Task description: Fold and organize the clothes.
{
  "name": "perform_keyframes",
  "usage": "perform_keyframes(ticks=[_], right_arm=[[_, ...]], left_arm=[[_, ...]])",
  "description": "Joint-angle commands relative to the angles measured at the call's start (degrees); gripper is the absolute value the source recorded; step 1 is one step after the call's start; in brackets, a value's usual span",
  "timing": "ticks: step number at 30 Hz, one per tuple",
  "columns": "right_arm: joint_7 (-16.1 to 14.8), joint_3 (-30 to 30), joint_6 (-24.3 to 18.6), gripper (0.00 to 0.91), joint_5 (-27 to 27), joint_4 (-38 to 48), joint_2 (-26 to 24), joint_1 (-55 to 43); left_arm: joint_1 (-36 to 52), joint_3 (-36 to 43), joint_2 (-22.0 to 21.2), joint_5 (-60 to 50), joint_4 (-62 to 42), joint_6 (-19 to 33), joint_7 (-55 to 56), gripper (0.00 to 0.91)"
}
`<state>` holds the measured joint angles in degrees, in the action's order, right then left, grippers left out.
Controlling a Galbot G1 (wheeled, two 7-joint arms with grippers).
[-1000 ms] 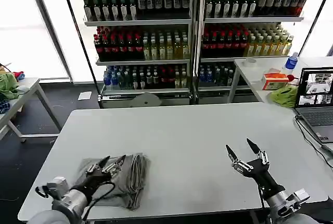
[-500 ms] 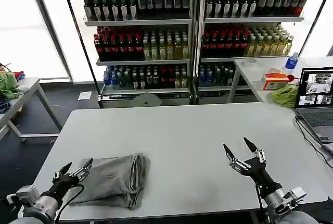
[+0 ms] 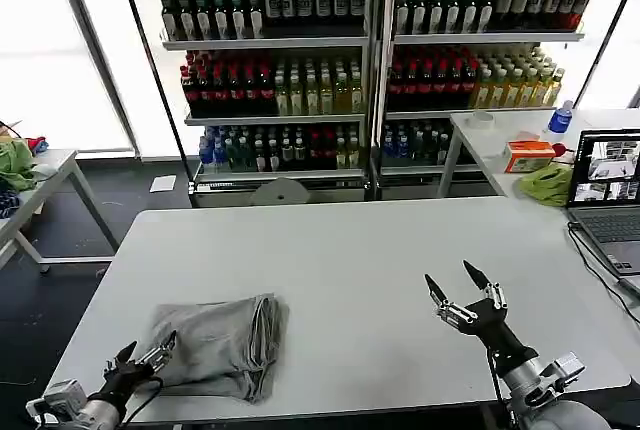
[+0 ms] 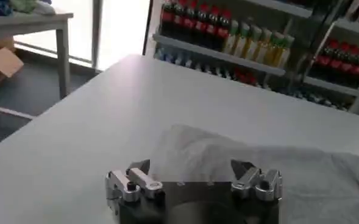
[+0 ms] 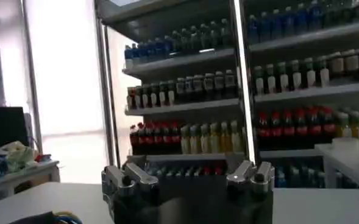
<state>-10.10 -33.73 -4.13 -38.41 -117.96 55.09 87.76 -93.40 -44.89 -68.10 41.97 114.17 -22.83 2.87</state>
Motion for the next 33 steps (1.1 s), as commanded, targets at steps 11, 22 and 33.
perform_keyframes(ticks=[11, 22, 33], right_arm=[[0.0, -0.6, -0.1, 0.907, -0.3, -0.5, -0.1, 0.5], [0.1, -0.2, -0.2, 0.907, -0.3, -0.3, -0.1, 0.1], [0.3, 0.1, -0.6, 0.907, -1.0, 0.8, -0.3, -1.8]], left_arm=[[-0.4, 1.4, -1.6, 1.7, -1.1, 0.6, -0.7, 0.01], [-0.2, 1.7, -3.0, 4.1, 1.8, 0.5, 0.2, 0.01], [-0.7, -14.0, -0.3, 12.4, 2.4, -1.1, 0.5, 0.01]])
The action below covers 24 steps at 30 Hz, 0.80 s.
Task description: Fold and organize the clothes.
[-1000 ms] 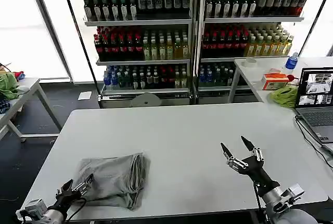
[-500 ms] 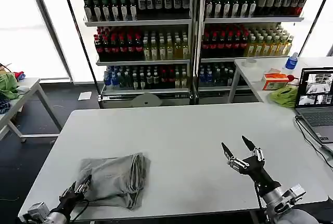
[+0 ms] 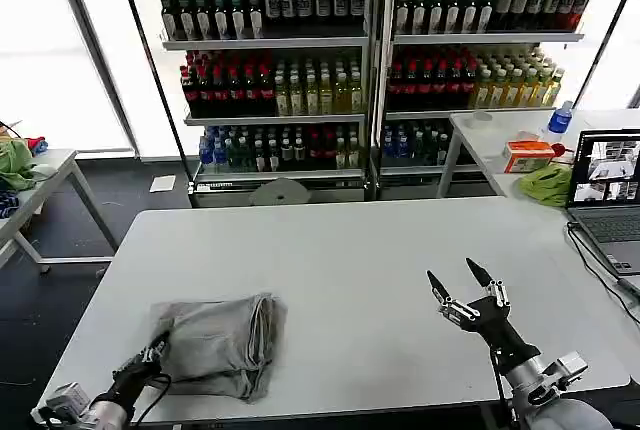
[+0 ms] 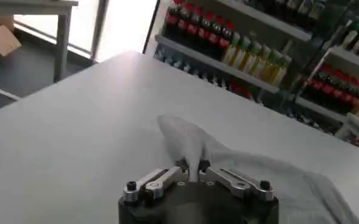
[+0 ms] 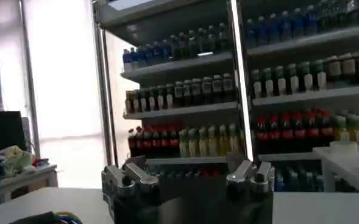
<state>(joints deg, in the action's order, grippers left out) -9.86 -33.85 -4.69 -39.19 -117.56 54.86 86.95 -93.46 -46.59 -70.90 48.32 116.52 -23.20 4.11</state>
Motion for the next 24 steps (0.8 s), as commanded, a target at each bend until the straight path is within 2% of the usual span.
perform_keyframes(ticks=[1, 4, 8, 13, 16, 18, 21, 23, 24], right_arm=[[0.1, 0.4, -0.1, 0.907, -0.3, 0.5, -0.1, -1.3], [0.3, 0.9, -0.1, 0.907, -0.6, 0.9, -0.1, -2.1], [0.5, 1.6, -0.3, 0.907, -0.7, 1.4, -0.3, -3.0], [0.7, 2.1, -1.0, 0.907, -0.7, 2.1, -0.6, -3.2], [0.8, 2.2, -1.3, 0.907, -0.8, 2.6, -0.5, -3.4], [0.8, 2.3, -1.5, 0.907, -0.8, 2.8, -0.3, -3.4], [0.7, 2.6, -2.0, 0.907, -0.7, 3.2, -0.2, -3.1], [0.9, 2.8, -2.5, 0.907, -0.6, 3.7, 0.0, -3.0], [1.0, 2.8, -2.5, 0.907, -0.6, 3.9, 0.2, -3.0]], left_arm=[[-1.1, -14.4, 2.9, 6.1, -0.1, -1.2, -1.6, 0.01], [-1.6, -21.4, 4.5, 6.1, -1.5, -2.4, -4.0, 0.01], [-1.5, -28.7, 9.3, 4.9, -3.8, -4.5, -8.3, 0.01], [-4.6, -32.4, 15.4, 3.1, -2.2, -6.2, -9.5, 0.01], [-5.1, -33.0, 16.6, 3.4, 0.6, -7.0, -9.1, 0.01], [-5.0, -32.4, 16.7, 3.6, 3.1, -7.6, -8.9, 0.01], [-5.3, -27.3, 16.0, 3.6, 9.0, -7.8, -4.7, 0.01], [-5.8, -19.4, 12.6, 3.1, 13.8, -7.9, 0.1, 0.01], [-5.6, -12.4, 11.4, 2.7, 16.4, -7.8, 3.5, 0.01]])
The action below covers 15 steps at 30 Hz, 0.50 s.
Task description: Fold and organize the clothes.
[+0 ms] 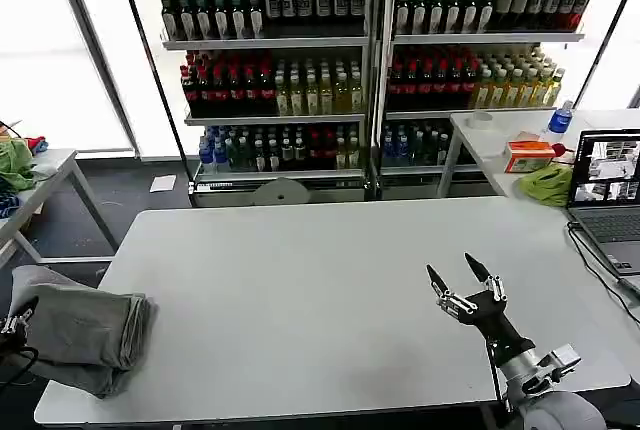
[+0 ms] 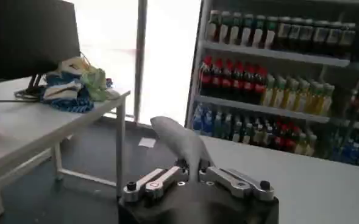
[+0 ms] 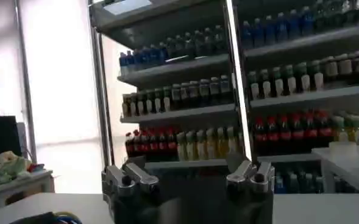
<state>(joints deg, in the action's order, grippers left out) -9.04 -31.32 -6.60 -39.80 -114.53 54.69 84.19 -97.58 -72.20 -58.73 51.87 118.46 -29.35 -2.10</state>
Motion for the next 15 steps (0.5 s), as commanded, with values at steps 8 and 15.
perform_keyframes(ticks=[8, 15], right_arm=[[0.2, 0.1, -1.1, 0.907, 0.4, 1.5, 1.1, 0.7], [0.2, 1.6, -1.5, 0.907, 2.1, 3.2, 2.8, 1.8]], left_arm=[[7.3, 48.2, -9.4, -4.9, 14.6, -1.8, 21.8, 0.01], [17.4, 59.5, -10.1, 6.4, 11.6, -2.1, 25.9, 0.01]])
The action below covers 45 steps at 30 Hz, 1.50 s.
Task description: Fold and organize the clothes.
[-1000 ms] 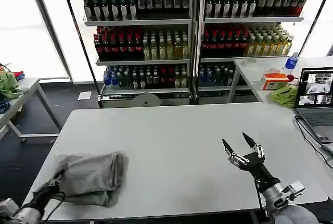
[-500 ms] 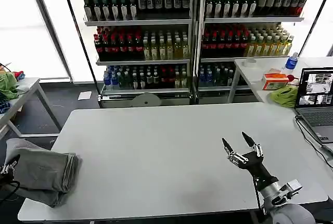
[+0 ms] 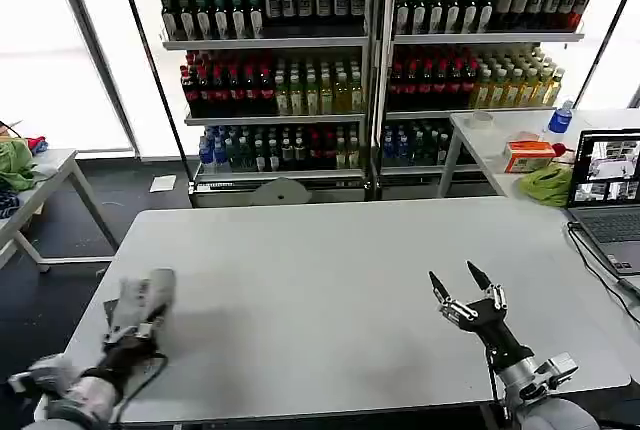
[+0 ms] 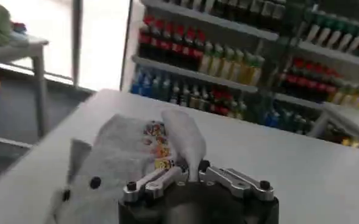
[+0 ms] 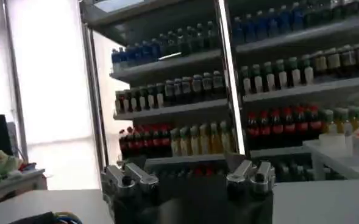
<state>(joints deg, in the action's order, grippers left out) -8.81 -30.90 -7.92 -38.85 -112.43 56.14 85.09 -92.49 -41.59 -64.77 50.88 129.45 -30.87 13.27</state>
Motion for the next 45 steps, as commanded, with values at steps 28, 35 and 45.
perform_keyframes(ticks=[28, 35, 45], right_arm=[[9.4, 21.8, 35.8, 0.907, -21.1, -0.5, 2.4, -18.8], [14.4, 29.8, 38.0, 0.907, -22.5, 2.5, 5.4, -24.3], [18.5, 31.5, 37.7, 0.907, -25.8, 7.3, 8.0, -24.6]], left_arm=[[15.3, 15.2, -5.6, 15.0, 1.7, 1.6, -3.8, 0.907], [9.2, 9.0, -6.6, 11.5, 4.3, 4.3, -7.6, 0.907], [3.9, 6.9, -8.1, 8.9, 5.6, 6.7, -9.5, 0.907]])
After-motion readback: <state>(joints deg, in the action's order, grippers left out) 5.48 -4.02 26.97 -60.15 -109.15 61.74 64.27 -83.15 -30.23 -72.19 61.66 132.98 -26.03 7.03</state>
